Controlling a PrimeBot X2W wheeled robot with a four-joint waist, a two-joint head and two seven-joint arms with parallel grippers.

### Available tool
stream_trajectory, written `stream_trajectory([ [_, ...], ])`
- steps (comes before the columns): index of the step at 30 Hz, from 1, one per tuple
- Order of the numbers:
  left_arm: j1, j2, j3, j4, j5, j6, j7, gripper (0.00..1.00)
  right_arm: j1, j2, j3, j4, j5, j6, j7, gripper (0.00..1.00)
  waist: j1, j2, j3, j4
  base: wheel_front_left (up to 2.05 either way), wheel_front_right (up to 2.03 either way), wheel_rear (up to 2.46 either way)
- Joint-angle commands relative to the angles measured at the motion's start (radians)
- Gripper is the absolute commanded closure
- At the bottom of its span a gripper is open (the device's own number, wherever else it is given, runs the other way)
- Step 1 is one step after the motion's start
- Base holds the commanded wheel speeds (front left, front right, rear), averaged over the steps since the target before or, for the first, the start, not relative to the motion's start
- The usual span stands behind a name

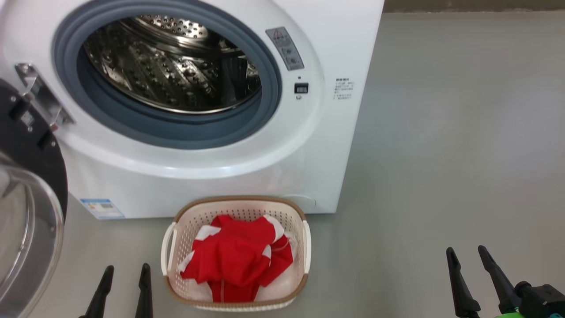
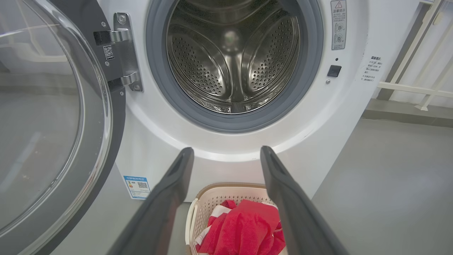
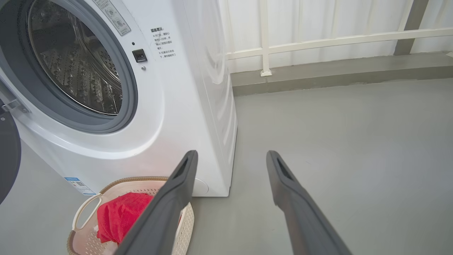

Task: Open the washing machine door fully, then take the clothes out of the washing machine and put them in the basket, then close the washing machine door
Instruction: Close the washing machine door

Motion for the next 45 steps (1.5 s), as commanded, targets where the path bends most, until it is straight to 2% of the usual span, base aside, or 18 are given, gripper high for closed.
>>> stream_trajectory([
  [1, -0.022, 0.011, 0.028, -0.029, 0.004, 0.004, -0.005, 0.0, -0.016, -0.014, 0.016, -0.025, -0.012, 0.007, -0.006, 0.0, 0.0, -0.0001, 0.003, 0.001, -1.56, 1.56, 0.0],
  [11, -0.03, 0.011, 0.027, -0.04, -0.002, 0.0, -0.005, 0.0, -0.026, -0.015, 0.012, -0.024, -0.012, 0.007, -0.006, 0.0, 0.0, -0.0001, 0.014, 0.004, -1.14, 1.14, 0.0],
  [21, -0.028, 0.011, 0.018, -0.029, -0.01, -0.002, -0.005, 0.0, -0.019, -0.017, 0.009, -0.021, -0.012, 0.007, -0.006, 0.0, 0.0, -0.0001, 0.002, 0.012, -0.08, 0.08, 0.0],
  [25, -0.028, 0.011, 0.009, -0.013, -0.022, 0.005, -0.005, 0.0, -0.016, -0.019, 0.021, -0.016, -0.015, 0.007, -0.006, 0.0, 0.0, -0.0001, -0.012, 0.035, 0.0, 0.0, 0.0],
  [32, -0.006, 0.011, 0.0, 0.006, -0.039, 0.036, -0.005, 0.0, -0.006, -0.034, 0.045, -0.009, -0.013, 0.007, -0.006, 0.0, 0.0, -0.0001, -0.035, 0.124, 0.0, 0.0, 0.0],
  [45, 0.041, 0.011, -0.042, 0.02, -0.083, 0.082, -0.005, 0.0, -0.011, -0.073, 0.1, 0.004, -0.006, 0.007, -0.006, 0.0, 0.0, -0.0001, -0.066, 0.378, 0.0, 0.0, 0.0],
])
